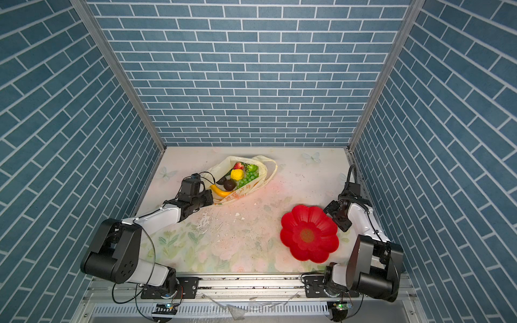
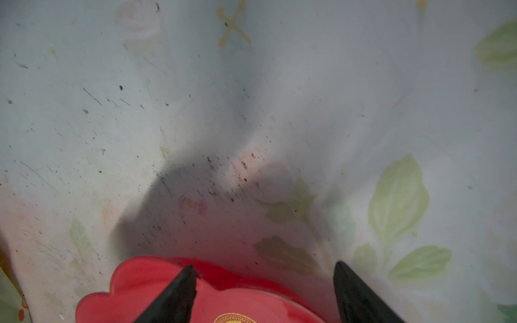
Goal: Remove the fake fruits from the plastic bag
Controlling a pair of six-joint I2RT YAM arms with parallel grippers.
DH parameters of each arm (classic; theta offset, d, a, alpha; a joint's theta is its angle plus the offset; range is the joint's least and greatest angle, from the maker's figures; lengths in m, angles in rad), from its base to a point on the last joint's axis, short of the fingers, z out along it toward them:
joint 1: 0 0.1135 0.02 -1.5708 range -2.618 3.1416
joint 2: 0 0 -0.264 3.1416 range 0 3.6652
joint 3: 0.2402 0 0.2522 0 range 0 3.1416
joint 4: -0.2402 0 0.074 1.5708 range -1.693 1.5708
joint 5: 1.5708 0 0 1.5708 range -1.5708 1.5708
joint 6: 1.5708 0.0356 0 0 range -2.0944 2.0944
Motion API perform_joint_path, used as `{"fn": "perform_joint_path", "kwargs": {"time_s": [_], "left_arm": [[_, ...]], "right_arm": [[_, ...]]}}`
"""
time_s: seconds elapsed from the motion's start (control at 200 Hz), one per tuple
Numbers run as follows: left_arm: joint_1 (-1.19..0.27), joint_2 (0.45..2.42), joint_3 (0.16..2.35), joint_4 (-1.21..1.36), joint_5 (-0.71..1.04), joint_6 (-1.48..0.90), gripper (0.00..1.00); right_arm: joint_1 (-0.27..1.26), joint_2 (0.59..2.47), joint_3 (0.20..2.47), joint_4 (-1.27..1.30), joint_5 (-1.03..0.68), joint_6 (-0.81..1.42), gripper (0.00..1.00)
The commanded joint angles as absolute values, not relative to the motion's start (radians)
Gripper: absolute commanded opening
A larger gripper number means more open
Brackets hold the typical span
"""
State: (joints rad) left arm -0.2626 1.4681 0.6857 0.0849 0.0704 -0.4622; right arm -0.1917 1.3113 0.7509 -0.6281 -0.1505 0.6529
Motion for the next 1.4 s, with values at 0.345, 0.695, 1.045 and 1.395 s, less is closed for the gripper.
{"fn": "perform_joint_path", "kwargs": {"time_s": [0.345,0.695,1.045,1.395], "left_arm": [[-0.273,1.474,0.675,0.093,0.062,-0.449,0.0],[-0.274,1.475,0.675,0.096,0.061,-0.448,0.0],[-0.289,1.474,0.684,0.091,0.06,-0.444,0.0],[-0.312,1.444,0.672,0.097,-0.001,-0.418,0.0]], "right_arm": [[0.018,1.304,0.727,-0.583,-0.16,0.802,0.69],[0.177,1.365,0.789,-0.639,-0.102,0.793,0.64],[0.212,1.364,0.996,-0.846,0.178,0.673,0.71],[0.395,1.635,1.394,-0.562,0.096,0.553,0.7]]}}
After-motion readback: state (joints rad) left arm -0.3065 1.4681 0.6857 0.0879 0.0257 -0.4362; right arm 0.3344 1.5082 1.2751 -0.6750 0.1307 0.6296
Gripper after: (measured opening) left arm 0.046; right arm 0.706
